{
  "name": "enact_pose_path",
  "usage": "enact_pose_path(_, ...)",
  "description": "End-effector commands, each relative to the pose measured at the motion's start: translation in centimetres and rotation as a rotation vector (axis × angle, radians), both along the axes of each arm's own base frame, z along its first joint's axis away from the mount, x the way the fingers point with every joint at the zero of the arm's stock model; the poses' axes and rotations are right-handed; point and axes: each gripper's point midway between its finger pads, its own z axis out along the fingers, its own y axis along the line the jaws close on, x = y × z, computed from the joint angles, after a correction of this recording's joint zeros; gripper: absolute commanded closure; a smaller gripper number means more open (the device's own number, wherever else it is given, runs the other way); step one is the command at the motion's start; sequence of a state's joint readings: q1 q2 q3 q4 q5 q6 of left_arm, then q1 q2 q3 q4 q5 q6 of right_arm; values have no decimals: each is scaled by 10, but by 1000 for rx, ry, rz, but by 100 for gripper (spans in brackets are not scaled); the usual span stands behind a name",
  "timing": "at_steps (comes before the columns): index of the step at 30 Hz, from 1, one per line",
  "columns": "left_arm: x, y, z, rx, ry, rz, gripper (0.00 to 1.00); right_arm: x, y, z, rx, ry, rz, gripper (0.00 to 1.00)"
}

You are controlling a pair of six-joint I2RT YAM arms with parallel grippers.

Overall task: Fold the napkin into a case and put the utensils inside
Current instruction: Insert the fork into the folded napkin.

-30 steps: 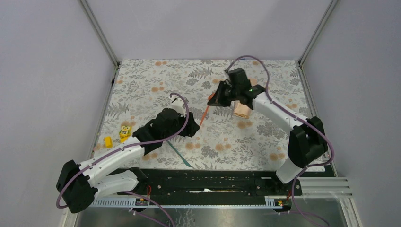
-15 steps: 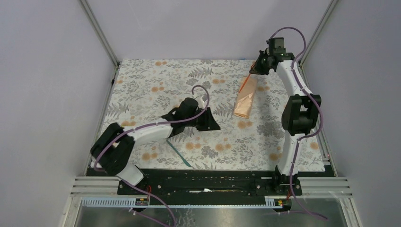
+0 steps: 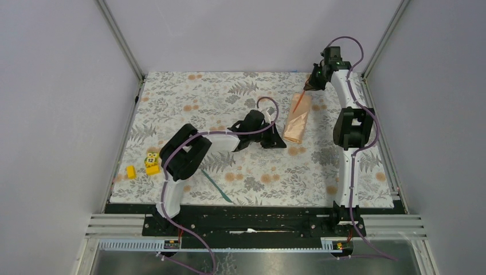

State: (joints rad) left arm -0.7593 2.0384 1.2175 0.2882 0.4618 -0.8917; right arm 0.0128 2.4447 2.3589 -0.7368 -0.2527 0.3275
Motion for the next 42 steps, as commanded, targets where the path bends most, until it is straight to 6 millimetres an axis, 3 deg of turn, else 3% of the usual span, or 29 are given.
enact_pose_path(1, 17, -25, 16, -76, -64, -25, 94, 2, -2, 4, -15, -9, 25, 100)
enact_pose_path(7, 25, -30, -7, -40, -49, -22, 96, -3, 2, -9, 2, 22, 38, 100)
enact_pose_path(16, 34, -33, -35, 9, -32, -12, 97, -16, 8, -12, 44, 67, 47, 100)
enact_pose_path(27, 43, -33, -55, 55, -33, -1, 98, -34, 14, -17, 67, 151, 74, 100)
enact_pose_path(42, 46, -29, -63, 88, -51, 0, 98, -53, 24, -36, 115, 253, 146, 100)
